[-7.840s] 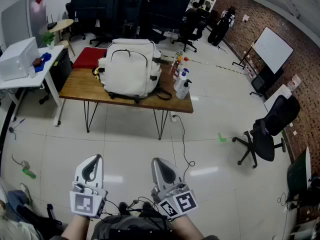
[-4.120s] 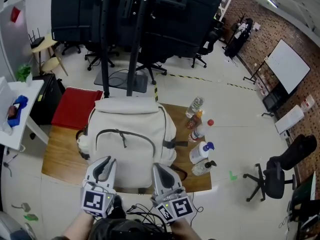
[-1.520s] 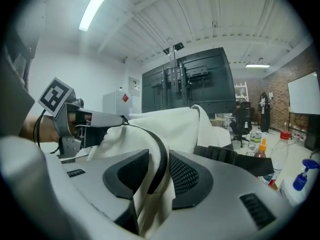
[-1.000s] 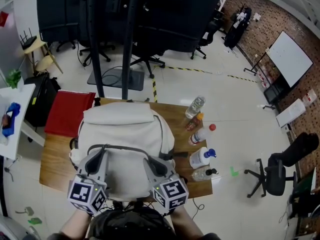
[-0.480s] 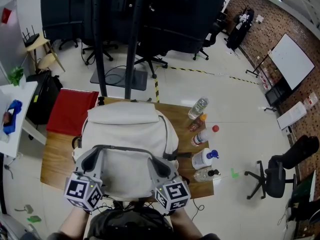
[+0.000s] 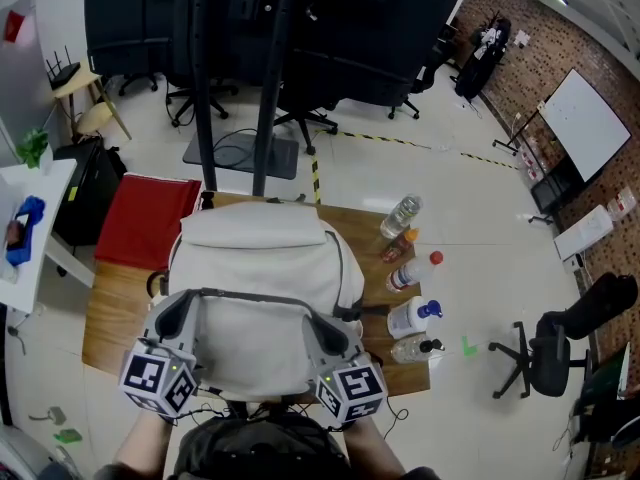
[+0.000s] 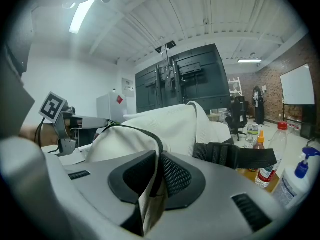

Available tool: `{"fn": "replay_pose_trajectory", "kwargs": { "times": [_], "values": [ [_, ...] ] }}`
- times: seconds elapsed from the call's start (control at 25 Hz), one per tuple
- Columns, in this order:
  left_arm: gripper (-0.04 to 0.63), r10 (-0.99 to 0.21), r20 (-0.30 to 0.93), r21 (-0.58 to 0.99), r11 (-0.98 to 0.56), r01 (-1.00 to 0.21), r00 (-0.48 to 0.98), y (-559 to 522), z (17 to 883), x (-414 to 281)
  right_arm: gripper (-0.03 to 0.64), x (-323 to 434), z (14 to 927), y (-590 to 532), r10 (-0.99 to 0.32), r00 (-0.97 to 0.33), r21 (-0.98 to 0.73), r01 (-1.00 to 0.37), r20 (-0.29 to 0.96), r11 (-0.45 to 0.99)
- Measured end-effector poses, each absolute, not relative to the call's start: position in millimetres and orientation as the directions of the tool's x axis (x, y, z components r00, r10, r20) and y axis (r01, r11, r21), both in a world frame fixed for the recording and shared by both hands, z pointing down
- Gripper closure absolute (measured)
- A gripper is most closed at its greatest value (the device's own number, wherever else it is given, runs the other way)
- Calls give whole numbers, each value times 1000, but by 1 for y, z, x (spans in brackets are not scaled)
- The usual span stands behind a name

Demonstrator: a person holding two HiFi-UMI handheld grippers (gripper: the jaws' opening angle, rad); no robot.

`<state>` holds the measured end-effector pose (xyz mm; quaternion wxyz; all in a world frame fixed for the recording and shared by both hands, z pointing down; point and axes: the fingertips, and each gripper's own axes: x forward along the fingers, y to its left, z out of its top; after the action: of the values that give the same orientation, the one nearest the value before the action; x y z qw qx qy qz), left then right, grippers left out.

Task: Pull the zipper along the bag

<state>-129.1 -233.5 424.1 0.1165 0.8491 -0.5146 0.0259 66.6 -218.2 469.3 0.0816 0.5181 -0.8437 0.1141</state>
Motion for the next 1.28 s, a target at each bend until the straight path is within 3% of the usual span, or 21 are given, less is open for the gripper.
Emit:
{"fn": "replay_pose_trajectory", "kwargs": {
  "times": [0.52, 1.0, 1.28],
  "values": [
    [563, -891, 205, 209, -363, -908, 404, -225, 447, -189, 574, 63, 470, -220, -868, -419, -100, -908, 265, 408],
    [563, -887, 206, 212, -371, -904, 412, -209, 462, -192, 574, 60, 470, -218, -873, -414, -91, -910, 258, 404],
    [563, -891, 193, 228, -367, -902, 412, -211, 456, -190, 551, 57, 462, -209, -857, -427, 31, -890, 289, 454]
  ]
}}
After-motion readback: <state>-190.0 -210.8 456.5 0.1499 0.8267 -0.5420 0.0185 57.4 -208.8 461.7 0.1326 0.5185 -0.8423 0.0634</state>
